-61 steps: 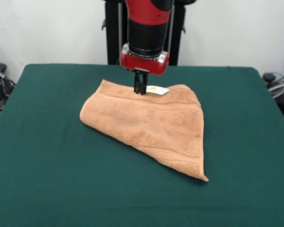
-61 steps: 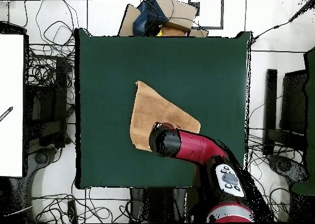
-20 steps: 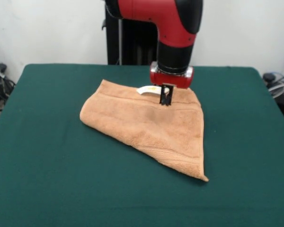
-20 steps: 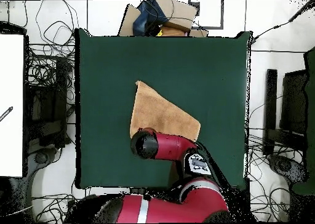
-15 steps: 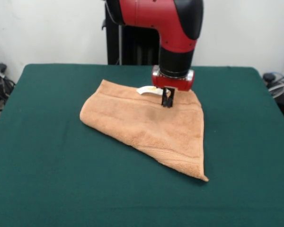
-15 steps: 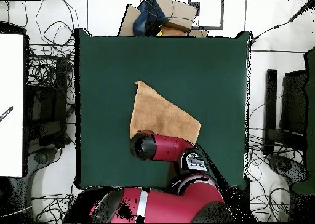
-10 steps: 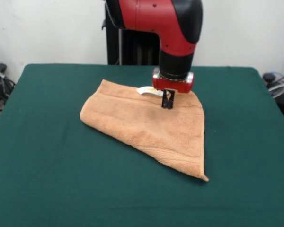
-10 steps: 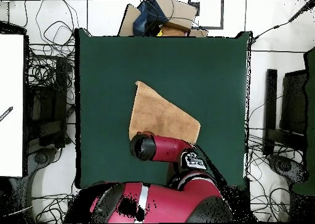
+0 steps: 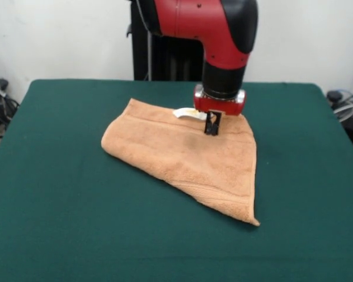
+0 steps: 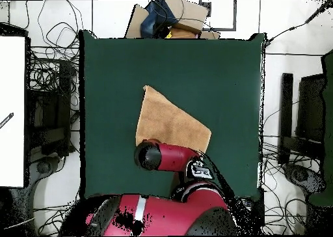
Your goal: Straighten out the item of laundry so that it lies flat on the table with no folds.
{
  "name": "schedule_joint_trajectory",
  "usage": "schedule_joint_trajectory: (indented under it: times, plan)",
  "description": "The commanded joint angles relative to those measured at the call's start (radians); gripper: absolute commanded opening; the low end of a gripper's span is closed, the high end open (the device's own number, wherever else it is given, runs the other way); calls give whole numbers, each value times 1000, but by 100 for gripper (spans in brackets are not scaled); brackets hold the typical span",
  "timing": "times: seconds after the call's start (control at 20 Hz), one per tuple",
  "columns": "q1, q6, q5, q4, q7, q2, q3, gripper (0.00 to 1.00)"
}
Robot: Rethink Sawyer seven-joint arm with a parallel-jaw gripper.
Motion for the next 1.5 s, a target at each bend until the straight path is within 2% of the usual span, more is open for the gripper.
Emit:
schedule_joint_trajectory:
  times: [0.05,0.5,1.25,1.5]
  plan:
    - [95,-92,98,44,279,31,85,0]
    - [161,-157,169,116,321,23,87,0]
    - [109,-213,185,197,274,16,156,0]
    - [133,-208,211,202,285,0,150,0]
